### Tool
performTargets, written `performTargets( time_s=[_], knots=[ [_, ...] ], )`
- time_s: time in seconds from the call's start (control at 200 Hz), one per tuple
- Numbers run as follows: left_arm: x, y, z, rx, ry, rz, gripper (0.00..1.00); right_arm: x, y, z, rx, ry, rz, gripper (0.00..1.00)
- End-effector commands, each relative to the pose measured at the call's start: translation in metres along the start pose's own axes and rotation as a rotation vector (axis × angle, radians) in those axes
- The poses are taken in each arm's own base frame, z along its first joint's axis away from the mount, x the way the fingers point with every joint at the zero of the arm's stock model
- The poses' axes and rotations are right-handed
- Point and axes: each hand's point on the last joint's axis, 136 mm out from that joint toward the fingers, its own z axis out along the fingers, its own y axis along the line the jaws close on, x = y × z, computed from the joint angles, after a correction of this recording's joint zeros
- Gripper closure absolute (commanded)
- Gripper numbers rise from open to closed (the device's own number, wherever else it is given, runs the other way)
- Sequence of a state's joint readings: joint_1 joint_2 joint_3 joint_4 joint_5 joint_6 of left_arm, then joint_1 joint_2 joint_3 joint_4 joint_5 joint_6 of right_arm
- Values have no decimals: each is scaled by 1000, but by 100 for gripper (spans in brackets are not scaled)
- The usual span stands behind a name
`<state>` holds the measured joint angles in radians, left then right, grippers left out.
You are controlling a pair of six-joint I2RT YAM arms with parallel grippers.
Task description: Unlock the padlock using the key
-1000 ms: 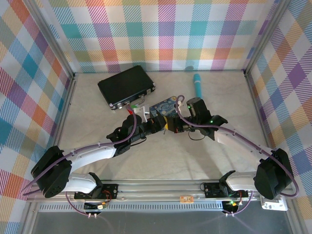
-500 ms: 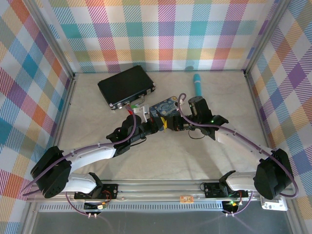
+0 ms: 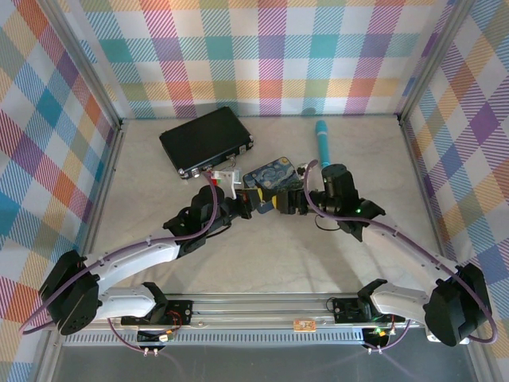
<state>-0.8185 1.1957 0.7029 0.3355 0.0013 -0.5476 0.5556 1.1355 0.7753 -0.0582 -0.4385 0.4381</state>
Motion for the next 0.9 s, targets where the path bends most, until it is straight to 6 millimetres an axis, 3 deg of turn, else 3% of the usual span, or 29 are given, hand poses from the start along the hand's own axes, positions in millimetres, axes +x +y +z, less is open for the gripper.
performTargets(
  time_s=[0.0,0.26,0.66,0.895],
  knots=[
    [-15,-23,-7,82,-42,84,100,-17,27,1,-167,-83,-51,45],
    [-15,-39,-2,183,-46,46,100,-26,45,9,-333,-142,-74,65],
    [-26,-43,-8,205,-100,-7,100,-14,51,9,-415,-115,-44,71],
    [-28,-48,-9,234,-107,-31,100,-22,60,2,-455,-163,-58,72]
  ],
)
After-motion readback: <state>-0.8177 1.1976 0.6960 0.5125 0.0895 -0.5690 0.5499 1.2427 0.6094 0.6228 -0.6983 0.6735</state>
